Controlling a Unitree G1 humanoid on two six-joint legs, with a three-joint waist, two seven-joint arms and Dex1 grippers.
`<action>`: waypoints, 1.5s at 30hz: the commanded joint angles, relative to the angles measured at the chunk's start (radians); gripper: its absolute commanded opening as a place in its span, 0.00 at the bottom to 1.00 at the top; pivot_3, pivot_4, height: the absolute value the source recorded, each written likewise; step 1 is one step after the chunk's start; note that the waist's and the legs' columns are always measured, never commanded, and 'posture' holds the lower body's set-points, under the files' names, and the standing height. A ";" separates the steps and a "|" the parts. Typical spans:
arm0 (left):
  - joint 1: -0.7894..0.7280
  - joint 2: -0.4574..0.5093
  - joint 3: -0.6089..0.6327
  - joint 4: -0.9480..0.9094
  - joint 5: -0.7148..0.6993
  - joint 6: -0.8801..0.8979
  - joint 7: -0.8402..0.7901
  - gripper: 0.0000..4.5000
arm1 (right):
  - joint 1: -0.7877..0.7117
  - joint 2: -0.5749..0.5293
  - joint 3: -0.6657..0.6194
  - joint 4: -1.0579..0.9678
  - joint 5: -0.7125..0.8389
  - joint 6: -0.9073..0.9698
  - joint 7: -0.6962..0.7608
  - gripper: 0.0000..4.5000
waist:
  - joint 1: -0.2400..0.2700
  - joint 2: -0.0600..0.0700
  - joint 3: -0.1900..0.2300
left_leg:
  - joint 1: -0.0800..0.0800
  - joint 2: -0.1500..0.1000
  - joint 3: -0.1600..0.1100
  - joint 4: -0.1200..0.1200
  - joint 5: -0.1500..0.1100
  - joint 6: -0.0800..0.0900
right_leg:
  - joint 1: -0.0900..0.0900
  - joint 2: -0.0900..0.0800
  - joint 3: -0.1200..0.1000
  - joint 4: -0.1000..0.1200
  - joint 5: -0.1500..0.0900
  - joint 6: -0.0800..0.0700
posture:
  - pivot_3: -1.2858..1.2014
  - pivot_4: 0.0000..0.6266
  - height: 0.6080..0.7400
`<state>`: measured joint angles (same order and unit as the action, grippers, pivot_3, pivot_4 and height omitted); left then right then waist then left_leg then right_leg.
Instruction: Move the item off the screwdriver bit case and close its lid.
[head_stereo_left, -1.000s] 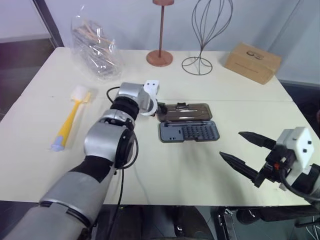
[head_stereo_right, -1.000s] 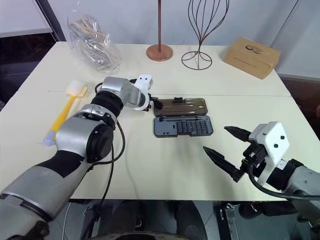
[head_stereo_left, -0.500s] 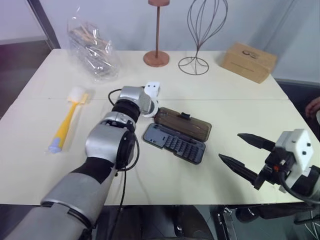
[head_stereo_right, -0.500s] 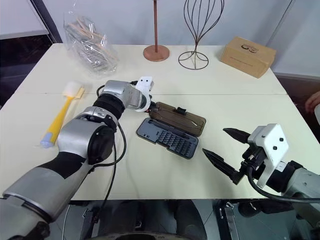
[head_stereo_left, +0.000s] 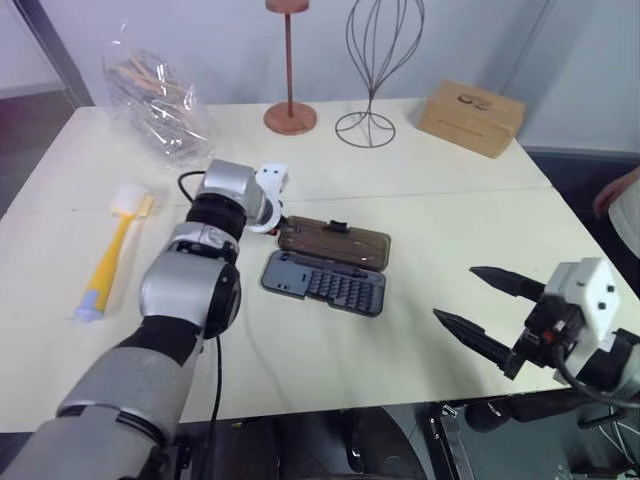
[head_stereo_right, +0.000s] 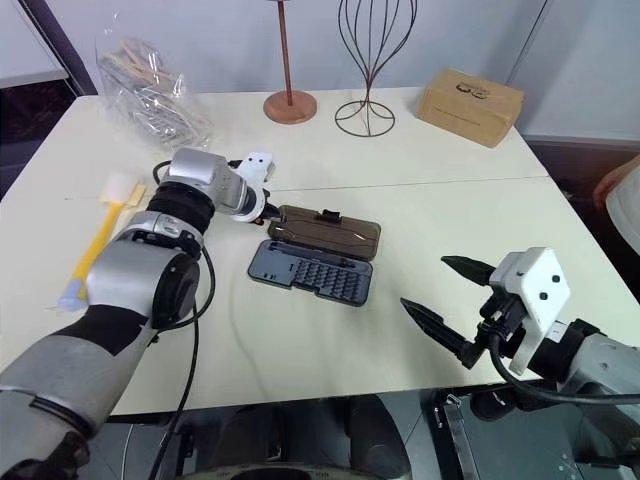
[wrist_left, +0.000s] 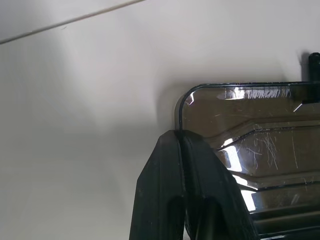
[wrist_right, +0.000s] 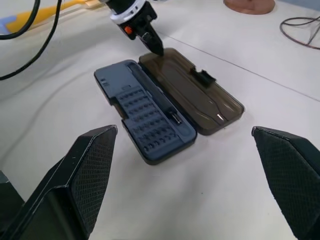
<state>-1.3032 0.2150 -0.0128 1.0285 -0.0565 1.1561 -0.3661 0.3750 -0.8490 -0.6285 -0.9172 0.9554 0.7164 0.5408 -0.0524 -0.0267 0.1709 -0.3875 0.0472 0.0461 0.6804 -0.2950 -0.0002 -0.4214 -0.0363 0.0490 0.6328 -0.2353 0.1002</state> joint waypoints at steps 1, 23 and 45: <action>0.112 0.048 -0.038 -0.112 0.019 0.220 0.025 0.01 | -0.021 -0.013 0.012 0.001 -0.006 -0.018 0.013 1.00 | -0.003 0.000 0.000 | 0.001 0.000 -0.001 0.000 0.000 0.000 | 0.000 0.001 0.002 0.000 0.000 0.000 | 0.52 0.24 0.98; 0.130 0.276 -0.158 -0.389 -0.103 -0.096 -0.390 0.76 | -0.048 -0.009 0.035 0.019 -0.022 -0.017 0.039 1.00 | 0.033 0.003 -0.002 | -0.004 0.000 -0.008 0.000 -0.001 0.001 | -0.007 0.007 0.005 0.001 0.001 -0.006 | 0.52 0.24 0.98; -0.041 0.111 -0.277 0.304 0.220 -1.277 -0.810 0.76 | -0.095 -0.073 0.001 0.009 0.081 0.035 0.005 1.00 | 0.065 0.001 -0.001 | -0.006 0.000 -0.007 0.003 -0.001 0.001 | -0.007 0.007 0.005 -0.002 0.000 -0.010 | 0.52 0.24 0.98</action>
<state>-1.3019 0.3281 -0.3193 1.3332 0.1509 -0.1036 -1.2224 0.2785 -0.9152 -0.5881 -0.8800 1.0101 0.7547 0.5533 0.0128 -0.0258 0.1699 -0.3942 0.0471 0.0386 0.6832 -0.2958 0.0013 -0.4280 -0.0294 0.0540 0.6310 -0.2353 0.0906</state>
